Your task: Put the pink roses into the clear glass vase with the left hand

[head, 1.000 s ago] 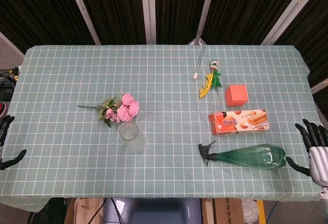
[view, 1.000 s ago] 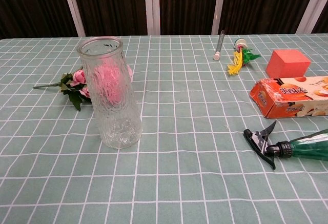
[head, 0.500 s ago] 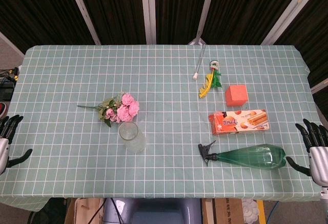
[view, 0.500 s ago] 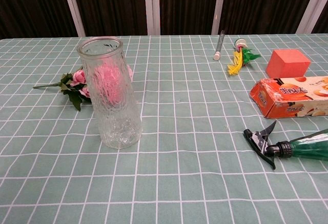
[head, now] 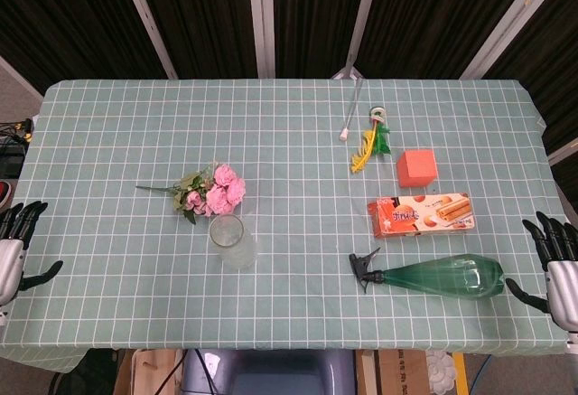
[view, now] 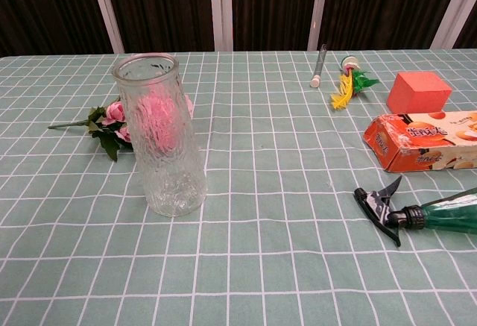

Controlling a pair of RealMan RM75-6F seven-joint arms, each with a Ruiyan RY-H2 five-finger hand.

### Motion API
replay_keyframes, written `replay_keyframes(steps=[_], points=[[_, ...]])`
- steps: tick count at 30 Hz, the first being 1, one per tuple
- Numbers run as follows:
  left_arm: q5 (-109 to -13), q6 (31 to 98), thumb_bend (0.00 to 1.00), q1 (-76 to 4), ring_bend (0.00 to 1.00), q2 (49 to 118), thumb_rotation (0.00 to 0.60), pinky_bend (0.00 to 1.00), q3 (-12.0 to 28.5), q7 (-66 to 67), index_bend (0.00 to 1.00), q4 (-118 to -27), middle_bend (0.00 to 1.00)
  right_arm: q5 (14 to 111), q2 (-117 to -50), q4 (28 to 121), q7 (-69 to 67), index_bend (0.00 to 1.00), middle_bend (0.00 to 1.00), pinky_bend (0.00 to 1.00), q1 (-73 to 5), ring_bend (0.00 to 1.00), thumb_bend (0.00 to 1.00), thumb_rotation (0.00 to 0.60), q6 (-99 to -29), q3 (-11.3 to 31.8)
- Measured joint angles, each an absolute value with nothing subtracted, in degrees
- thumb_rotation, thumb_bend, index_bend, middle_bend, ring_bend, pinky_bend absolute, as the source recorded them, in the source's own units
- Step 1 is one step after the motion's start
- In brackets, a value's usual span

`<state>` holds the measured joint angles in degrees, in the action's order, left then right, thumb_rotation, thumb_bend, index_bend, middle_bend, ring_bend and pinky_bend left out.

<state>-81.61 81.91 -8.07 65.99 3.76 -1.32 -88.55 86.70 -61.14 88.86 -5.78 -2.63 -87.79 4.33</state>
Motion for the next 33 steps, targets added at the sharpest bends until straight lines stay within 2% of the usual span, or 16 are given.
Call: replay_keyframes(steps=[5, 10, 15, 24, 33], points=[[-78.97, 76.21, 0.24, -12.44, 0.00, 65.45, 0.600, 0.00, 6.45, 1.62, 0.07, -89.69, 0.06, 86.65, -61.08, 89.08, -5.61, 0.13, 0.05, 0.00, -2.81, 0.02, 0.21, 0.600, -87.27, 4.27], [-75.11, 71.41, 0.24, -18.36, 0.00, 65.25, 0.600, 0.00, 10.86, 7.81, 0.06, -92.21, 0.06, 86.43, -61.17, 89.24, -5.25, 0.13, 0.05, 0.00, -2.91, 0.02, 0.21, 0.600, -87.12, 4.38], [-66.86, 64.43, 0.24, -23.92, 0.00, 65.68, 0.600, 0.00, 13.40, 16.45, 0.06, -94.64, 0.06, 86.83, -61.35, 89.22, -4.98, 0.13, 0.05, 0.00, -2.95, 0.02, 0.21, 0.600, -87.28, 4.29], [-44.64, 56.91, 0.24, -36.26, 0.00, 69.73, 0.600, 0.00, 15.02, 35.57, 0.06, -97.28, 0.05, 87.46, -61.04, 89.13, -6.07, 0.13, 0.05, 0.00, -2.55, 0.02, 0.21, 0.600, -88.19, 4.15], [-34.70, 56.43, 0.24, -45.16, 0.00, 79.60, 0.600, 0.00, 14.64, 44.01, 0.06, -93.46, 0.05, 87.52, -61.11, 89.22, -5.71, 0.13, 0.05, 0.00, -2.75, 0.02, 0.21, 0.600, -87.74, 4.07]])
